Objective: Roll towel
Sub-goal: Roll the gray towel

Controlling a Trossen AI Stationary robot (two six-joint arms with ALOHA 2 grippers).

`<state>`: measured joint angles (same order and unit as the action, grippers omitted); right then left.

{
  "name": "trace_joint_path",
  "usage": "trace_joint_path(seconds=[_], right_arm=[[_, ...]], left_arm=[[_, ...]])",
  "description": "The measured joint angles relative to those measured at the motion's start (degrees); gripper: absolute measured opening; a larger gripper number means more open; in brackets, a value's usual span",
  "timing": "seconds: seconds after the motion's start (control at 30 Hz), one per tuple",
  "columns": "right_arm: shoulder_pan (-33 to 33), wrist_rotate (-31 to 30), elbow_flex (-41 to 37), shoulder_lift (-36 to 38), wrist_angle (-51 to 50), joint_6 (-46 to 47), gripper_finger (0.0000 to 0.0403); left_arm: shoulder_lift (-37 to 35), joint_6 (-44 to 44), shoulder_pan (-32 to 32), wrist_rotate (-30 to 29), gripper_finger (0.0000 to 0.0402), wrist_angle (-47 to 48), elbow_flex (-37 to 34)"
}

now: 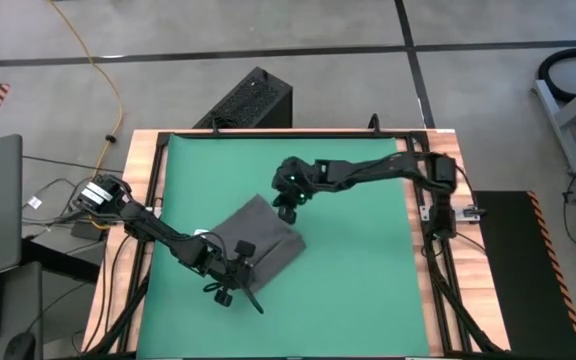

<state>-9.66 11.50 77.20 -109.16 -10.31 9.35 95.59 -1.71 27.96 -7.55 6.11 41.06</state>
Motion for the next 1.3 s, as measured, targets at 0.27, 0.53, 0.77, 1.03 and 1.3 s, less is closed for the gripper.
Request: trace_joint_path(seconds=[0.27,0.53,0.77,1.03,1.3], right_arm=[[-0.05,1.92,1.46,-6.37,10.32,-1.93,0.0017],[-1.06,0.62,2.13,-6.5,9.65,-4.92,0.0007],[-0.49,0.34,3.01,-11.29,9.89,-6.81,0.0005],[-1.0,-2.61,6.05,-12.98,4.62,-6.38,0.0005],[-1.77,-5.07,6.04,-12.16,-6.89,-6.04,0.0005]], left_arm=[[0.02,7.32,-0.02,0.42,0.0,-0.04,0.0],[0.02,12.74,-0.06,0.87,0.0,-0.16,-0.02],[0.11,14.81,0.0,1.35,0.0,-0.79,0.15],[0.13,14.76,0.02,1.22,0.0,-0.35,0.37],[0.13,17.04,0.07,-0.18,0.0,-0.19,0.39]])
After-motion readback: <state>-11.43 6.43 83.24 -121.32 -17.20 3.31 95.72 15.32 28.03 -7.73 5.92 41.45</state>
